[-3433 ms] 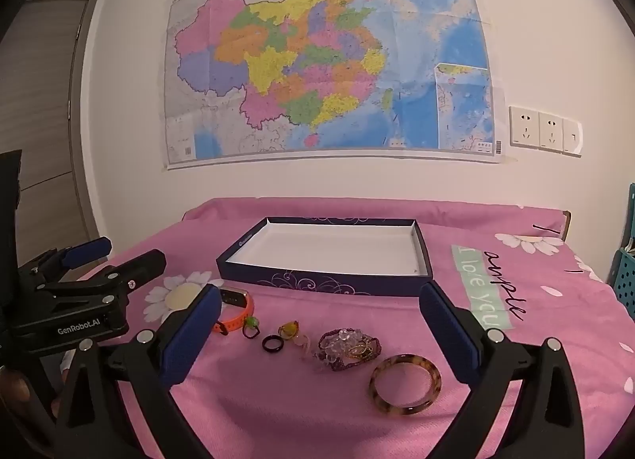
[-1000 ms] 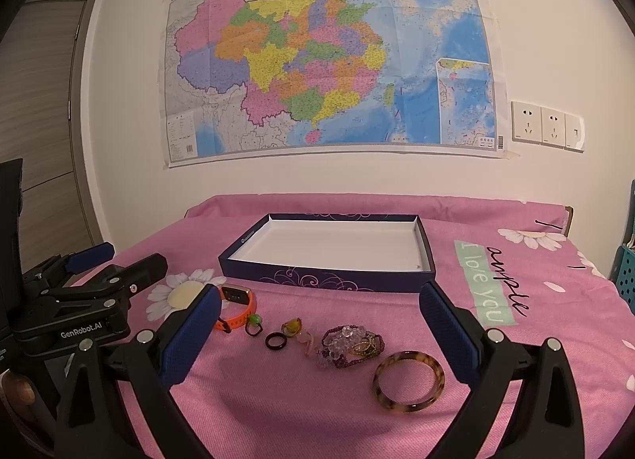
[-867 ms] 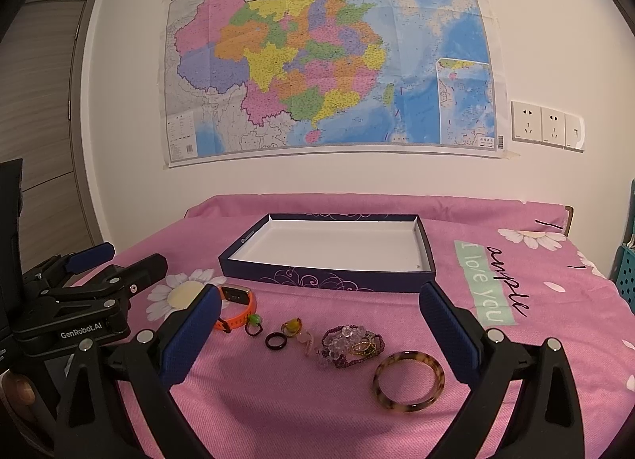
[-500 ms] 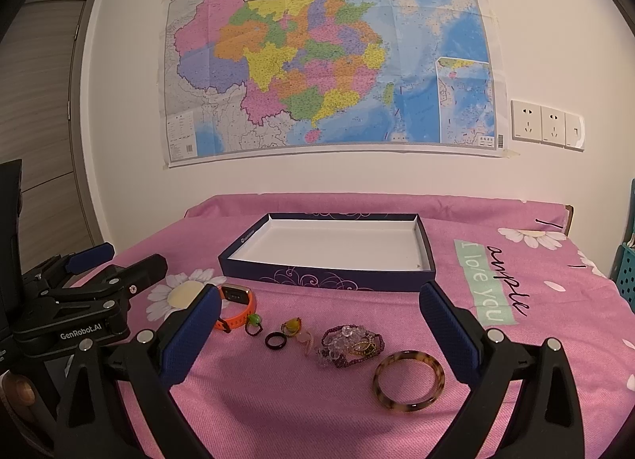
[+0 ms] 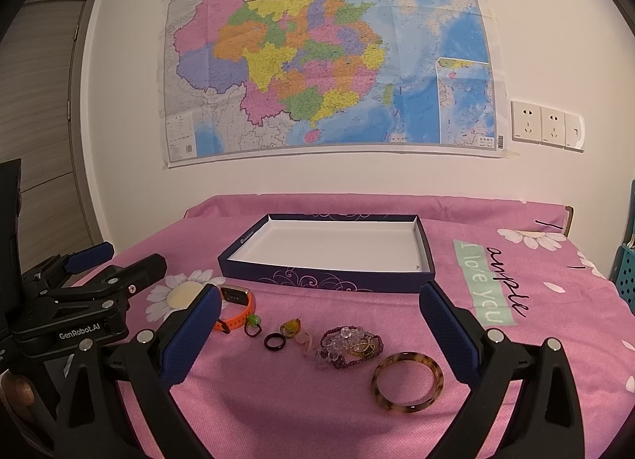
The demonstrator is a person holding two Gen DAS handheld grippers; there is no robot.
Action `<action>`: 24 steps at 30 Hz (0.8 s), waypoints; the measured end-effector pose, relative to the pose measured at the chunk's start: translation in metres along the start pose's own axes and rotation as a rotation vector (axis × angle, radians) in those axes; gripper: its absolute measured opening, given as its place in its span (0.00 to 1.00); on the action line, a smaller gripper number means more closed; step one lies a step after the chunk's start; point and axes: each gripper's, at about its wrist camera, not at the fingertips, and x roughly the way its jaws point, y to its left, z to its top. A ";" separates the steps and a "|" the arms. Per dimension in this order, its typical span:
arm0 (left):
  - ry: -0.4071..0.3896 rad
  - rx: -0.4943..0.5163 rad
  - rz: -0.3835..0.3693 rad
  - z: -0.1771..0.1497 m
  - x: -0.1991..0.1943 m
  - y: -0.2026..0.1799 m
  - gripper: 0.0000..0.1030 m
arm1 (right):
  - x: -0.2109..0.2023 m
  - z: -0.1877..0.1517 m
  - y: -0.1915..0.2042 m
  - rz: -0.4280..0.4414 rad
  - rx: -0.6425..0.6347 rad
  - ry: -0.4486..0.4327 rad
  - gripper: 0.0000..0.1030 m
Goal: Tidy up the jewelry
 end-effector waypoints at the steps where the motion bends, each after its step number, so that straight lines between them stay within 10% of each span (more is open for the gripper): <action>1: 0.000 0.000 0.000 0.000 0.000 0.000 0.95 | 0.000 0.000 0.000 0.002 0.001 0.000 0.94; 24: 0.077 0.020 -0.037 0.000 0.019 0.001 0.95 | 0.010 0.001 -0.013 -0.004 0.003 0.067 0.94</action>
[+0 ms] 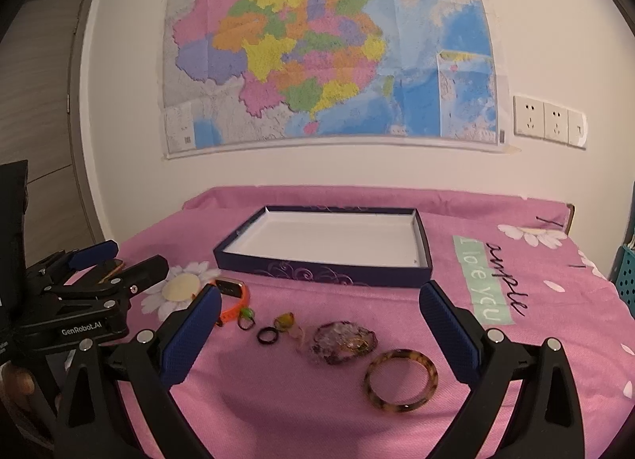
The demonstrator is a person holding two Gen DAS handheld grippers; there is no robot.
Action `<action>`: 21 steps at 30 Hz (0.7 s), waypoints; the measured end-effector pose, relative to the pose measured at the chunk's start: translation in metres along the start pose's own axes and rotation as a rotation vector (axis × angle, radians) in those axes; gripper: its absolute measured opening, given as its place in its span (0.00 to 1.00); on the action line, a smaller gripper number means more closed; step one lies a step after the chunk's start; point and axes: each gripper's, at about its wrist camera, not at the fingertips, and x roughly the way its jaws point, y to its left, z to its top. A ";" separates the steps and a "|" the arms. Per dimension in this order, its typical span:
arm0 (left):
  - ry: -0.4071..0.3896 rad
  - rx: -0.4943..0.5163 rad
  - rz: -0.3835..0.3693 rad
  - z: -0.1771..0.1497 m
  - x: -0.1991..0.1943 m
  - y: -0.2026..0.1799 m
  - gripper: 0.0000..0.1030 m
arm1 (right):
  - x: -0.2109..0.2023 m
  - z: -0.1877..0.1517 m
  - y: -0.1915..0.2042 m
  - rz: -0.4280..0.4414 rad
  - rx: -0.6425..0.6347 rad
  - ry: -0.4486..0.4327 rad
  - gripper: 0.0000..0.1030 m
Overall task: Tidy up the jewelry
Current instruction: 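Grasp the orange smartwatch with the left tool while the right tool grasps the tortoiseshell bangle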
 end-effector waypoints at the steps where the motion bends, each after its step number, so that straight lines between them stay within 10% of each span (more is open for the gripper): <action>1: 0.017 0.005 -0.003 0.000 0.005 0.001 0.95 | 0.002 -0.001 -0.003 -0.007 0.005 0.013 0.94; 9: 0.143 0.015 -0.039 -0.001 0.045 0.017 0.95 | 0.027 -0.013 -0.050 -0.090 0.047 0.175 0.92; 21: 0.309 0.095 -0.075 0.005 0.100 0.023 0.73 | 0.065 -0.031 -0.078 -0.068 -0.005 0.385 0.49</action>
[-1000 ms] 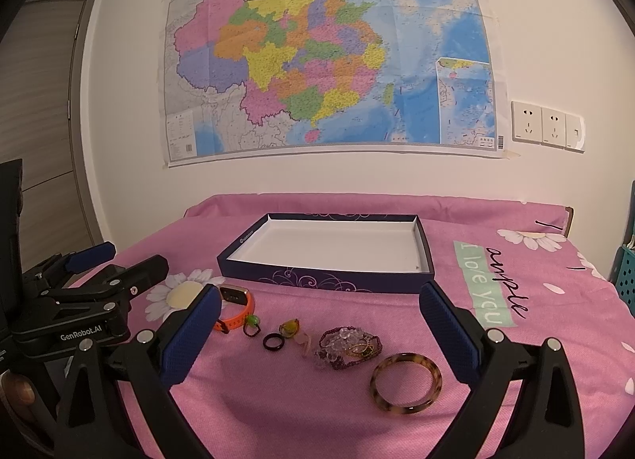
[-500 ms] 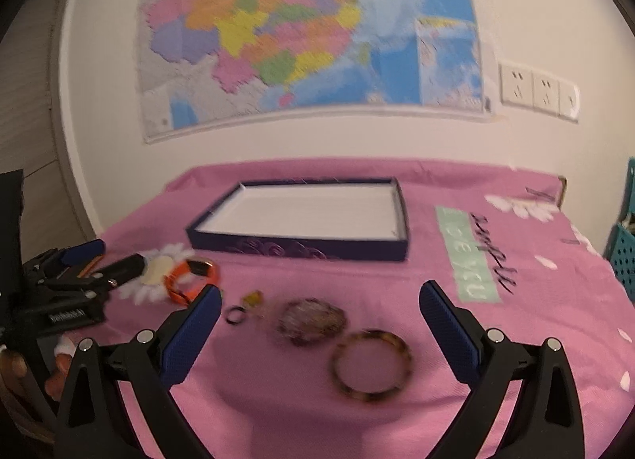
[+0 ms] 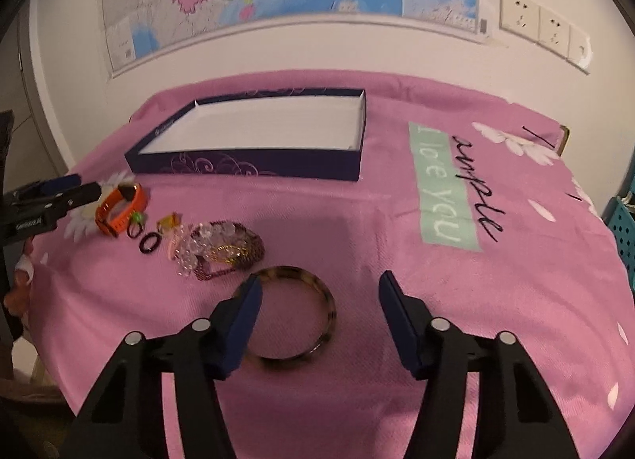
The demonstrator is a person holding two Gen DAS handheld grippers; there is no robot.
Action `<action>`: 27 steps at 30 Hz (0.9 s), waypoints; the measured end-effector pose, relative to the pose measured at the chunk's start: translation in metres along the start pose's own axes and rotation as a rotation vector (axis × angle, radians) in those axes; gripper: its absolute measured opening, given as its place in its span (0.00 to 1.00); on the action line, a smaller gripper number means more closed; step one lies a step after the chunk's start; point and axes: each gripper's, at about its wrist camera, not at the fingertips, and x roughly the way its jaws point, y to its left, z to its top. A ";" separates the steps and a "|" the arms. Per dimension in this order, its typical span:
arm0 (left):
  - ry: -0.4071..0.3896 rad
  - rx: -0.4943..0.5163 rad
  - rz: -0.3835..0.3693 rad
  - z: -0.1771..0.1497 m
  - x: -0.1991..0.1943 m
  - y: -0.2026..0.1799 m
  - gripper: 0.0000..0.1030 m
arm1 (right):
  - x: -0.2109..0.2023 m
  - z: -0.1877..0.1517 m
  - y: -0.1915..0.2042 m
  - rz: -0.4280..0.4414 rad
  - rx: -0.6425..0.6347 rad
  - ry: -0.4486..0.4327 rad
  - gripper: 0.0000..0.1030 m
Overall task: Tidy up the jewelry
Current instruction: 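Grasp the orange smartwatch with the left tool while the right tool grasps the tortoiseshell bangle, then carry the watch into the tray and open the left tool while the right tool releases the bangle there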
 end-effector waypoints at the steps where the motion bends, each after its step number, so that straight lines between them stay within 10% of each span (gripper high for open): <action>1: 0.016 0.011 -0.003 0.001 0.005 -0.001 0.71 | 0.003 0.001 0.000 0.006 -0.011 0.015 0.45; 18: 0.135 0.009 -0.101 -0.002 0.034 -0.004 0.11 | 0.015 0.014 -0.004 0.072 -0.096 0.088 0.05; 27: 0.111 -0.052 -0.146 0.010 0.026 0.011 0.10 | -0.003 0.037 -0.024 0.112 -0.031 0.000 0.06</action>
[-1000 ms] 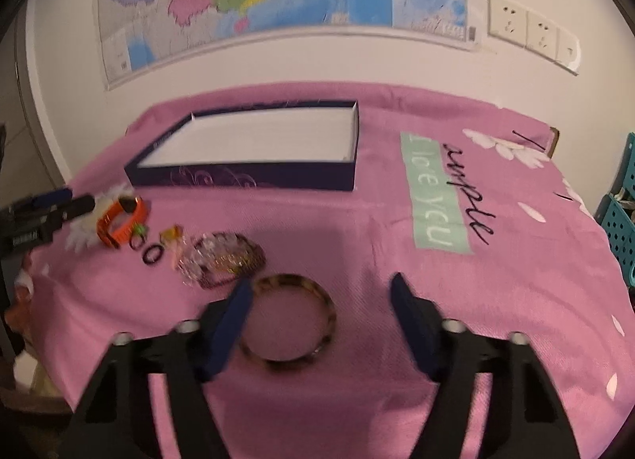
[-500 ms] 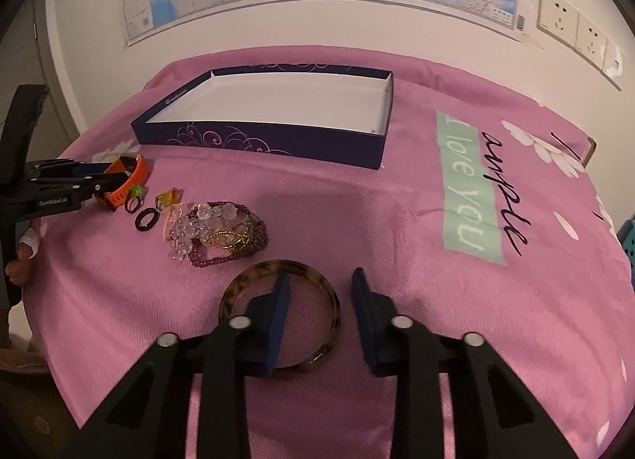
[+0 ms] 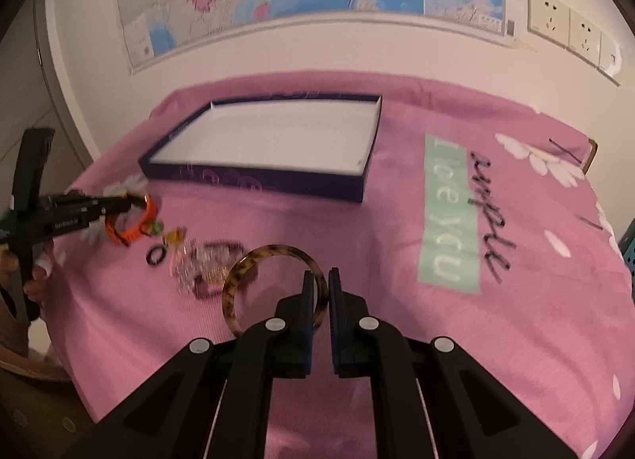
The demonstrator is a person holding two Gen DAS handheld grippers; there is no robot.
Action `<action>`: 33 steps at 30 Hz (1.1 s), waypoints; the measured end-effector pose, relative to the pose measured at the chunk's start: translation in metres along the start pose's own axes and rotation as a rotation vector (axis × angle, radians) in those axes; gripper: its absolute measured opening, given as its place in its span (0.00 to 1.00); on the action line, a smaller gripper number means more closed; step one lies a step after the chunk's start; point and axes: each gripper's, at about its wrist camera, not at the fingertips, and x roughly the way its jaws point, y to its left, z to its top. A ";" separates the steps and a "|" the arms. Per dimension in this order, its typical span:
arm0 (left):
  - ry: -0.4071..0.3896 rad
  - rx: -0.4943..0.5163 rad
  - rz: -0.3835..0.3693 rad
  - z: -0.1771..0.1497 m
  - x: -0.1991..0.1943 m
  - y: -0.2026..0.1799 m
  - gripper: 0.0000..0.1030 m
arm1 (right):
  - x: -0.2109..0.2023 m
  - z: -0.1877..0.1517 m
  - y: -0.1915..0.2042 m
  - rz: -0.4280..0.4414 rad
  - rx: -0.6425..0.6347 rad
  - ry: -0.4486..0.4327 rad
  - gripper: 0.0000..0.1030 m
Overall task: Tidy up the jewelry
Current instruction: 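Carry the watch into the tray and open the left tool while the right tool releases the bangle there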
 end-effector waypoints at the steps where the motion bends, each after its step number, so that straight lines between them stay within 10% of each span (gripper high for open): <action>1: -0.008 0.001 -0.001 0.003 -0.002 0.001 0.10 | -0.001 0.006 0.000 0.010 0.001 -0.013 0.06; 13: -0.091 -0.017 -0.075 0.092 0.003 0.016 0.10 | 0.048 0.110 0.013 0.021 -0.061 -0.101 0.06; 33: 0.035 -0.107 -0.066 0.164 0.123 0.036 0.10 | 0.189 0.180 0.005 -0.034 0.017 0.076 0.06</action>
